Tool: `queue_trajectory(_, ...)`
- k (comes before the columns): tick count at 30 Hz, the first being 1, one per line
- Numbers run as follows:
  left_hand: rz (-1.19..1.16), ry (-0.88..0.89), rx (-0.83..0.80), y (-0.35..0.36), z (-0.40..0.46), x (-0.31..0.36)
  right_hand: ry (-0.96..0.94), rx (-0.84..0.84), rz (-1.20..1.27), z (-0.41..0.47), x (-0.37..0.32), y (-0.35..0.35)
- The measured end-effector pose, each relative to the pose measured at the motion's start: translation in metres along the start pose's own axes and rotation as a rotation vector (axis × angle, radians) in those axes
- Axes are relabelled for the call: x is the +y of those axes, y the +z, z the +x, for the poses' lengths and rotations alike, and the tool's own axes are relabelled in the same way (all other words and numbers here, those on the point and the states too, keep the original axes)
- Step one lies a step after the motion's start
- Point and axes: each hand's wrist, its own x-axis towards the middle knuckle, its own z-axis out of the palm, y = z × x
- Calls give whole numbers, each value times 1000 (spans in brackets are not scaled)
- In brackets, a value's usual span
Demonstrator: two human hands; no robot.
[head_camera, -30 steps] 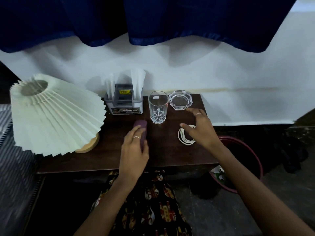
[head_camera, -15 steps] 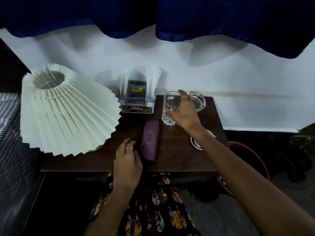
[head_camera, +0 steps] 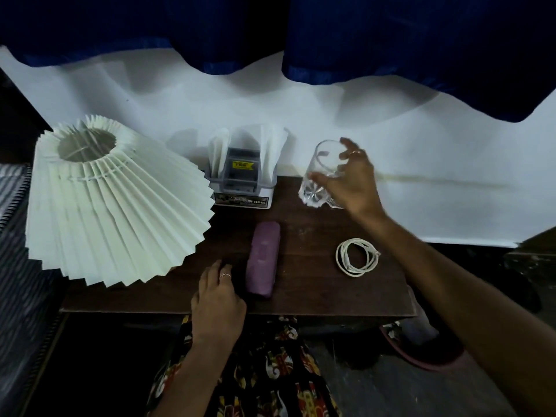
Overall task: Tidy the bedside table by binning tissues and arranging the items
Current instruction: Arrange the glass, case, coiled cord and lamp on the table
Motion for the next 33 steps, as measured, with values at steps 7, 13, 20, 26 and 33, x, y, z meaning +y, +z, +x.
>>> queue_trajectory(7, 28, -7, -49, -1, -1, 0, 54, 128, -55, 38, 20, -27)
queue_trajectory(13, 58, 6, -66, 0, 1, 1, 81, 85, -102, 48, 47, -14)
queue_trajectory(20, 46, 18, -78, 6, 5, -3, 80, 42, -131, 46, 66, -1)
queue_trajectory(26, 65, 17, -67, 6, 5, -2, 128, 62, -123, 50, 69, 2)
queue_trajectory(33, 89, 24, -68, 7, 4, -3, 81, -37, -223, 45, 68, 0)
